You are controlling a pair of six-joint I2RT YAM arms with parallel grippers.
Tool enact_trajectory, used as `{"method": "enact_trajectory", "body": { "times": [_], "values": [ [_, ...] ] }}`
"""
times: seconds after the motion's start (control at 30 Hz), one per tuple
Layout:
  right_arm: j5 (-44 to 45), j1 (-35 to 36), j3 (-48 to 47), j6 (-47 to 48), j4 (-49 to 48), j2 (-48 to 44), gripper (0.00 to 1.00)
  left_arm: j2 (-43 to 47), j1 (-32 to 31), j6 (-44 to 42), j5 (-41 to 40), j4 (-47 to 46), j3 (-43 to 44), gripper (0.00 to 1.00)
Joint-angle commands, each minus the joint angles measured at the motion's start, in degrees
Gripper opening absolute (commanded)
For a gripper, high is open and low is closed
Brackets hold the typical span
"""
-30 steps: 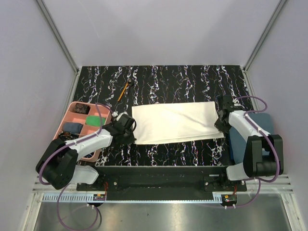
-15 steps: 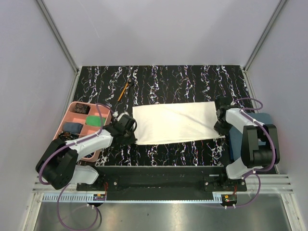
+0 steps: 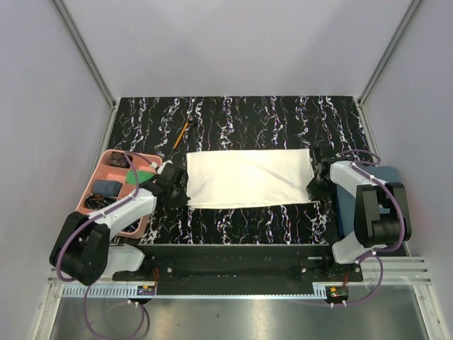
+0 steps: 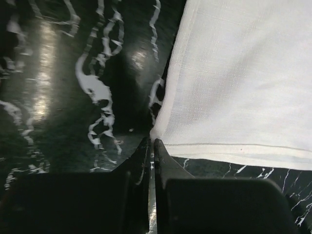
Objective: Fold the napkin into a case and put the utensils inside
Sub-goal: Fold and flatten the napkin at the center of the board.
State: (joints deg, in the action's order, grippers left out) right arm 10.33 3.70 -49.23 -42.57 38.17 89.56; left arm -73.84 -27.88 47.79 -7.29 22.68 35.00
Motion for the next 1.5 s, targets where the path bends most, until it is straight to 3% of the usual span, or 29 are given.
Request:
{"method": "enact_trajectory", "body": {
  "times": [0.0,0.13,0.3,0.43,0.6,0.9,1.2,1.37,1.47],
  "values": [
    [-7.2,6.7,2.3,-4.8,-1.3,-1.8,0.0,6.2,5.1,-2.7,-3.4,3.5,1.2,0.0],
    [-8.2,14.8,1.7,-8.6,-0.9,-3.2,0.0,9.3,6.1,-3.4,-4.1,4.7,1.7,0.0],
    [3.7,14.8,-1.9,0.1,2.9,-7.6,0.0,9.4,6.1,-3.8,-0.3,3.9,2.1,0.0],
    [5.1,14.3,-5.1,8.8,3.3,-11.0,0.0,10.7,6.1,-5.2,0.0,4.3,3.6,0.0],
    [6.6,13.3,-7.8,13.1,3.3,-11.8,0.0,12.9,6.1,-4.7,-1.3,4.9,5.2,0.0],
    [4.6,10.3,-25.9,23.8,-0.7,-9.8,0.0,11.4,6.7,-7.4,-5.0,3.6,18.4,0.0],
    [1.5,7.9,-40.8,25.2,-1.6,-3.4,0.0,5.6,9.8,-9.8,-6.0,4.0,30.6,0.0],
    [-1.1,7.5,-40.1,24.9,-1.0,-4.4,0.0,5.8,9.9,-8.1,-2.0,3.4,26.5,0.0],
    [-2.9,7.5,-34.8,24.0,-0.9,-7.1,0.0,8.4,9.9,-7.5,-1.8,3.3,21.0,0.0]
  ]
}}
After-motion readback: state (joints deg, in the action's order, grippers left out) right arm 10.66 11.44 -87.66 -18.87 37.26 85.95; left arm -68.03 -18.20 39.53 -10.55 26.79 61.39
